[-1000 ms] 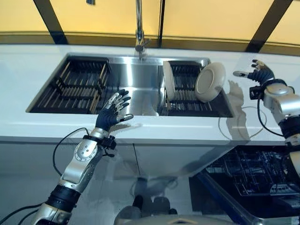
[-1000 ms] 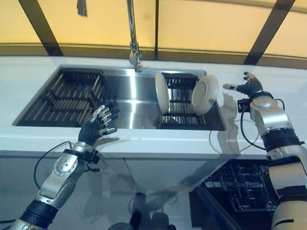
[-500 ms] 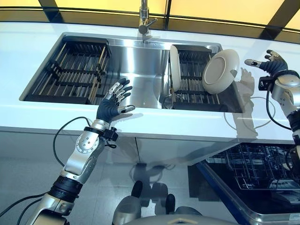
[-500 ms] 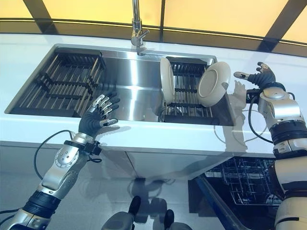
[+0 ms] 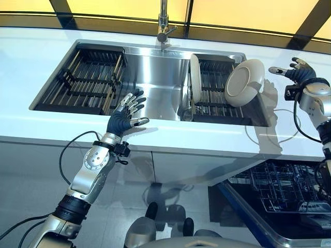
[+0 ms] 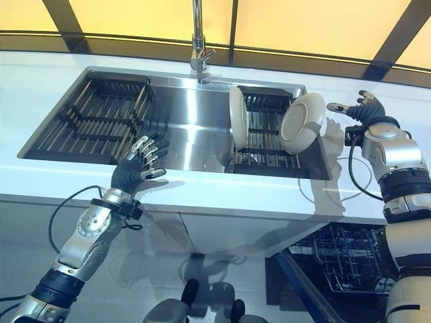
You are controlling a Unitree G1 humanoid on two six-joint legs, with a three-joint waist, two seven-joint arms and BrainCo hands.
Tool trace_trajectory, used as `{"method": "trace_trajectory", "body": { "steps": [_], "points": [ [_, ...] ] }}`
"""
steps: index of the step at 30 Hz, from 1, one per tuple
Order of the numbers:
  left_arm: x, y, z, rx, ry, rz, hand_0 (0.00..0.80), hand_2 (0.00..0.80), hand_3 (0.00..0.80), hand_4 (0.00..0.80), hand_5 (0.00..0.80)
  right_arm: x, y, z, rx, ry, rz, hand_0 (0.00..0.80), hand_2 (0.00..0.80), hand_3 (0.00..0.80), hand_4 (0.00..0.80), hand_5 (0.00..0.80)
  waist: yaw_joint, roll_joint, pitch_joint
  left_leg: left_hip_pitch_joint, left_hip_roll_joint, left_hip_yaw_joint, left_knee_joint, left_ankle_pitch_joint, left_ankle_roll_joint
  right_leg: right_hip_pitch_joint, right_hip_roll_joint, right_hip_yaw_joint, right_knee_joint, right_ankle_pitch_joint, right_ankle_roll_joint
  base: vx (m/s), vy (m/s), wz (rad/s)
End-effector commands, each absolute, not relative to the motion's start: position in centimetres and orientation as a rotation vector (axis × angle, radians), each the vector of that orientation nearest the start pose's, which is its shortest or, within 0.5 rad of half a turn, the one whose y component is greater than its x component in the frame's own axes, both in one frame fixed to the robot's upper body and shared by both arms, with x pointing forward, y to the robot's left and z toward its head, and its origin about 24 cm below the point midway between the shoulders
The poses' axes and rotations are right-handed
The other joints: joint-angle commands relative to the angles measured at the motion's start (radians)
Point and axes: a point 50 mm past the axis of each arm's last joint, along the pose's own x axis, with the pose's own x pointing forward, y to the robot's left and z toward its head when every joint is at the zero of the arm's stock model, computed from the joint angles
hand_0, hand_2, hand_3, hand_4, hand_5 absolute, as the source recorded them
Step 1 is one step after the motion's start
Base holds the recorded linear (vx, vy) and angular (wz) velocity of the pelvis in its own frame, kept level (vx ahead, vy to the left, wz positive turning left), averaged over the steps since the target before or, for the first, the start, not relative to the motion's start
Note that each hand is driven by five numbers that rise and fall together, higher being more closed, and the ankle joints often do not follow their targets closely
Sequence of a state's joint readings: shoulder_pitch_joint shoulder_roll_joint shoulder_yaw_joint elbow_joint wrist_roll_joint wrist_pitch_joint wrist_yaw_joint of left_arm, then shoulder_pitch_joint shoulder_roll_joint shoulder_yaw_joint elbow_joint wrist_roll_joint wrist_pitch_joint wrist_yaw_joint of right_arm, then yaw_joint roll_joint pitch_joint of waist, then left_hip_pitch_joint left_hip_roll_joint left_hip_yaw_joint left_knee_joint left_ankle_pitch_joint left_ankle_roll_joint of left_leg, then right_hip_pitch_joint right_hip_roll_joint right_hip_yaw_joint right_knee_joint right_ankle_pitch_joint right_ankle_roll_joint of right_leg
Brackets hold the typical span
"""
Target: Take plates into dishwasher
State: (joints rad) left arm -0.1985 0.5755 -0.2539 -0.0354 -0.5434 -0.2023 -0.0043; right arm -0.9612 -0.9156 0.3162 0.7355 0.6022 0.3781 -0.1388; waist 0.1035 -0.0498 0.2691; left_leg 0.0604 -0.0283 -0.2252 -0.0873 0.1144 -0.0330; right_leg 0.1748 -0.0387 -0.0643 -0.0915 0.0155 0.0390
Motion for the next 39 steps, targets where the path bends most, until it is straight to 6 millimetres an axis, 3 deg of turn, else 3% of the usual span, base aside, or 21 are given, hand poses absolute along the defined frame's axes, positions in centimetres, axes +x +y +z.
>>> {"method": "trace_trajectory", "body": {
  "steps": [1,16,39],
  "points": [
    [27.2,18.2,12.1,0.012,-0.318,-0.311,0.000,0.000,0.000,0.000,0.000,36.8,-32.7,26.6,-0.348,0.032,-0.411,0.000,0.000,0.000,0.000,0.000,0.011,-0.002,-0.085,0.056,-0.047,0.016,0.000,-0.114,0.074,-0.033,0.049,0.014,0.004,0.005,-0.025,0.000,0.000,0.00],
    [27.2,18.3,11.9,0.019,-0.305,-0.302,0.000,0.000,0.000,0.000,0.000,37.4,-31.7,24.3,-0.405,0.128,-0.360,0.000,0.000,0.000,0.000,0.000,0.024,0.000,-0.072,0.067,-0.045,0.006,0.000,-0.115,0.073,-0.022,0.045,0.006,0.004,0.003,-0.021,0.000,0.000,0.00],
    [27.7,18.3,14.2,0.016,-0.405,-0.321,0.000,0.000,0.000,0.000,0.000,37.5,-31.6,24.2,-0.435,0.145,-0.374,0.000,0.000,0.000,0.000,0.000,0.035,-0.001,-0.011,0.029,-0.042,-0.001,0.000,-0.104,0.073,-0.056,0.040,0.005,0.004,0.018,-0.017,-0.002,-0.001,0.00]
  ]
}}
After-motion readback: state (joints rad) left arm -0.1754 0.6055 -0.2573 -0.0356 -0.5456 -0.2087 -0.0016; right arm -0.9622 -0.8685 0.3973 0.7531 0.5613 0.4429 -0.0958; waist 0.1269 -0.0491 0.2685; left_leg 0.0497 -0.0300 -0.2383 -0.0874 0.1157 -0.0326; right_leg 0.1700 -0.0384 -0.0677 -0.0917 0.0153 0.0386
